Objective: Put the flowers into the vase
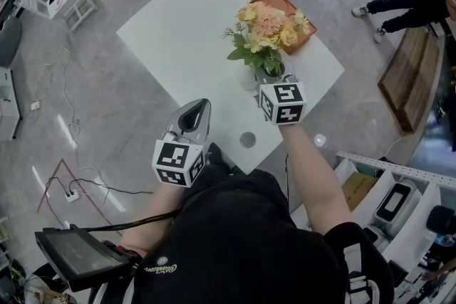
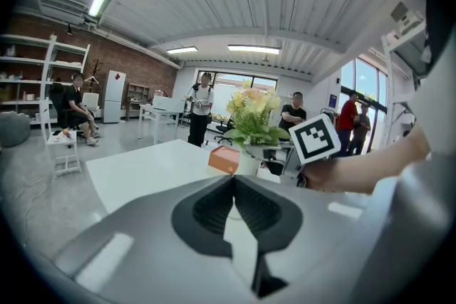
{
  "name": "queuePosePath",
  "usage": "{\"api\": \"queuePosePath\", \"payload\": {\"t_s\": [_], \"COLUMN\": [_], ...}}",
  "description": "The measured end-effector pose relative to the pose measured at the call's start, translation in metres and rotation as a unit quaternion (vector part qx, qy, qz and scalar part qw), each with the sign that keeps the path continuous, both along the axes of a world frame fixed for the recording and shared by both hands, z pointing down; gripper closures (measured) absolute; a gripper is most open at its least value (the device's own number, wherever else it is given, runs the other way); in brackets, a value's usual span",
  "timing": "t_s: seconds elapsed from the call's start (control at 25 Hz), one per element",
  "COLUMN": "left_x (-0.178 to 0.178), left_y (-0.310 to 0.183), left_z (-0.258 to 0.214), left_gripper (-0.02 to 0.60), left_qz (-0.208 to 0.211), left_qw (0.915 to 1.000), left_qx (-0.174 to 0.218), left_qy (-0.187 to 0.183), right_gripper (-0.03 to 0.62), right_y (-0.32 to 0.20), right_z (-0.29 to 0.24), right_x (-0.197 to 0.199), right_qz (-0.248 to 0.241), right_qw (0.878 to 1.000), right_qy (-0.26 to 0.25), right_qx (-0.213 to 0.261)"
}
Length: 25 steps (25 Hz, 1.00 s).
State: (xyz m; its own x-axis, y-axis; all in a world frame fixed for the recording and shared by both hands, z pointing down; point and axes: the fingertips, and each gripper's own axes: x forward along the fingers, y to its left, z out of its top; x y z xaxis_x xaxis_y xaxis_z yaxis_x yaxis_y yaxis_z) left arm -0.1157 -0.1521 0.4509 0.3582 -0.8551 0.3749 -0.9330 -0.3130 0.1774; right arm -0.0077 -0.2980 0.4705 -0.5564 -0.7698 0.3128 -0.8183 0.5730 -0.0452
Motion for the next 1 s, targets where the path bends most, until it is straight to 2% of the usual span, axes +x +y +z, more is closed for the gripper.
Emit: {"api": "queuePosePath", "payload": {"t_s": [0.36, 0.68, 1.0], "left_x": [0.0047, 0.0056, 0.0044], "left_y": [-0.0006, -0.0012, -0.0003], "left_z": [-0.0014, -0.0023, -0.0032], "left_gripper": [0.574, 0.574, 0.574], "left_qz": [0.003, 0.002, 0.002], "left_qw": [1.0, 1.0, 1.0], "left_qx": [0.0, 0.001, 0.003], "left_qy": [0.007, 0.007, 0.006], "right_gripper": [0.534, 0.53, 0.496], "right_y": [0.0035, 0.0022, 0.0019], "right_z": [-0.0004, -0.0014, -0.001], "right_x": [-0.0016, -0.0005, 0.0015], "right_qz": [-0.009, -0.009, -0.007], "right_qw": [0.999, 0.999, 0.999], "right_qy": [0.033, 0.034, 0.042], "right_qx": [0.01, 0.011, 0.014]}}
